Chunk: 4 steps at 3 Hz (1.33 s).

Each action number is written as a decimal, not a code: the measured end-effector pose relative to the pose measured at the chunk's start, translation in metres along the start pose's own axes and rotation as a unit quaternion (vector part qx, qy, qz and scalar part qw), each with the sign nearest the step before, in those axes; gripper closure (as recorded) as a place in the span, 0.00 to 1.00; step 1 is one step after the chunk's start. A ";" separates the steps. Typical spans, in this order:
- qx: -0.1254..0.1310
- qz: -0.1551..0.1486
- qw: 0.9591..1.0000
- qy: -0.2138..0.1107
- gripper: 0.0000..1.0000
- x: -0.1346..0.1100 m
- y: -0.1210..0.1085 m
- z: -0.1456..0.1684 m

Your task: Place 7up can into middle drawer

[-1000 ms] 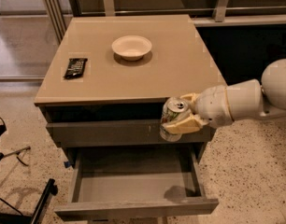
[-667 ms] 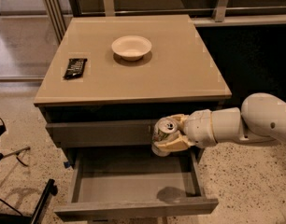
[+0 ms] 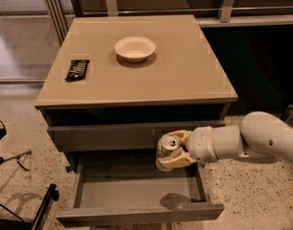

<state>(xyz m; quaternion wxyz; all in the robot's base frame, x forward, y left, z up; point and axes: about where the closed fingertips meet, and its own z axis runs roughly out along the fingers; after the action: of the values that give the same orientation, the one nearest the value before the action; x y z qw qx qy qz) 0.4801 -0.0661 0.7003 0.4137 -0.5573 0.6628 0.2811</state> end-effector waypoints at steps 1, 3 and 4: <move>-0.002 -0.001 1.000 -0.004 1.00 0.051 0.013 0.036; -0.006 0.000 1.000 -0.024 1.00 0.140 0.031 0.112; -0.009 0.006 1.000 -0.028 1.00 0.144 0.035 0.117</move>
Offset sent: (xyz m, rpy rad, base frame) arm -0.0090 0.0360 -0.2329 0.0783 -0.0058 0.0064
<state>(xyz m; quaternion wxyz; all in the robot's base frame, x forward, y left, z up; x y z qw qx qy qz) 0.4684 -0.0339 0.5148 0.4255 -0.5492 0.6516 0.3046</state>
